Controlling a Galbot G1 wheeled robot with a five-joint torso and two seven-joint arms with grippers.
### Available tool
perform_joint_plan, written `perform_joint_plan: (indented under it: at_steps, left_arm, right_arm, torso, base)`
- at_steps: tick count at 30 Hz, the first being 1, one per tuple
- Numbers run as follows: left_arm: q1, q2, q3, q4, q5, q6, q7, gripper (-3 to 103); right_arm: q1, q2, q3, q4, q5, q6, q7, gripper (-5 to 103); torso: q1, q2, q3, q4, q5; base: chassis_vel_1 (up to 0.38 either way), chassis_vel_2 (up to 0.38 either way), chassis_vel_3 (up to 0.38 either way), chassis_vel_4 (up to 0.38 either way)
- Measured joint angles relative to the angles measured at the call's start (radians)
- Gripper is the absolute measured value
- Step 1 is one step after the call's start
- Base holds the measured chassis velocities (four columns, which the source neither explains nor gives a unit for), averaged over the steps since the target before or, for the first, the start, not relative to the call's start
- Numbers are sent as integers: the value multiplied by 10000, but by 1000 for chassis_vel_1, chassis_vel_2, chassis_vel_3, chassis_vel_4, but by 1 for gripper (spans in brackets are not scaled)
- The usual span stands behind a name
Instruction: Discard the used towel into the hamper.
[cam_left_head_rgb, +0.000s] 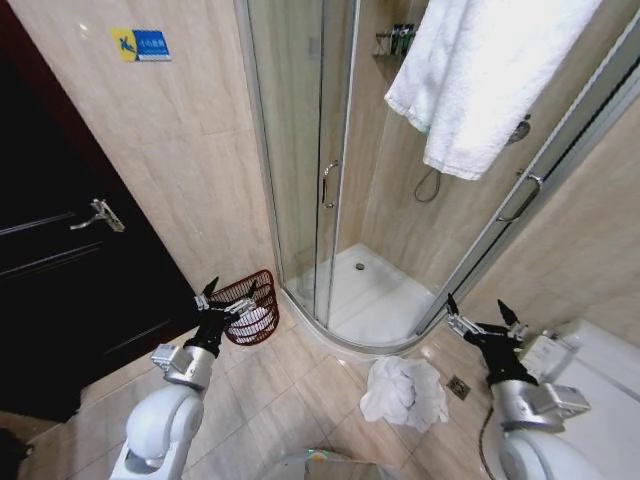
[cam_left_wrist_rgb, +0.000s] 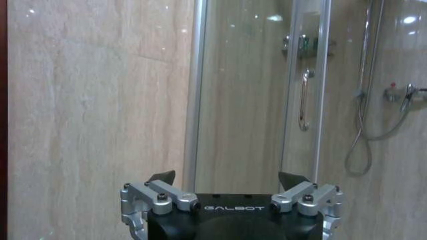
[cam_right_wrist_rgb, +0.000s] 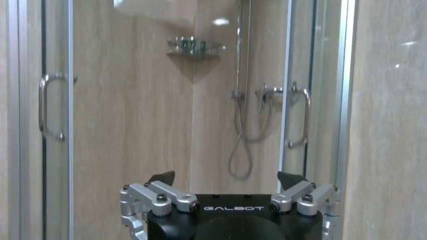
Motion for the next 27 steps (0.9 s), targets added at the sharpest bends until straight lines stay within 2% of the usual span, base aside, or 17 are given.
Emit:
perform_joint_plan:
  at_steps: [4, 5, 7, 8, 12, 15, 19, 26, 27]
  left_arm:
    - [161, -159, 60, 64, 314, -62, -2, 100]
    - [161, -159, 60, 64, 314, -62, -2, 100]
    - [289, -278, 35, 166, 550, -171, -21, 100]
    - [289, -278, 35, 166, 550, -171, -21, 100]
    - [424, -321, -143, 426, 768, -340, -61, 100]
    - [400, -282, -149, 517, 782, -350, -63, 100]
    - [208, -62, -5, 848, 823, -352, -56, 100]
    - [345, -229, -29, 923, 1000, -401, -52, 100]
    - [345, -229, -29, 923, 1000, -401, -52, 100]
  right_arm:
    - [754, -709, 24, 297, 404, -448, 253, 100]
    - [754, -709, 24, 297, 404, -448, 253, 100]
    - [1332, -1272, 50, 354, 744, -600, 339, 100]
    - [1332, -1272, 50, 354, 744, -600, 339, 100]
    - [2253, -2375, 469, 362, 1468, -795, 347, 100]
    - [2360, -2588, 660, 363, 1733, -881, 363, 100]
    - [2550, -3351, 1398, 362, 2686, -1125, 643, 100]
    - [4094, -4526, 1194, 357, 3396, -1420, 712, 100]
    - [4094, -4526, 1194, 357, 3396, -1420, 712, 100]
  torso:
    - [1, 0, 0, 2, 0]
    - [1, 0, 0, 2, 0]
    - [1, 0, 0, 1, 2]
    - [1, 0, 0, 1, 2]
    - [2, 0, 1, 4, 2]
    - [2, 0, 1, 5, 0]
    - [2, 0, 1, -5, 2]
    - [2, 0, 1, 4, 0]
    - [2, 0, 1, 4, 0]
  base:
    - [0, 0, 0, 0]
    - [0, 0, 0, 0]
    - [0, 0, 0, 0]
    - [0, 0, 0, 0]
    - [0, 0, 0, 0]
    - [0, 0, 0, 0]
    - [0, 0, 0, 0]
    - [0, 0, 0, 0]
    - [0, 0, 0, 0]
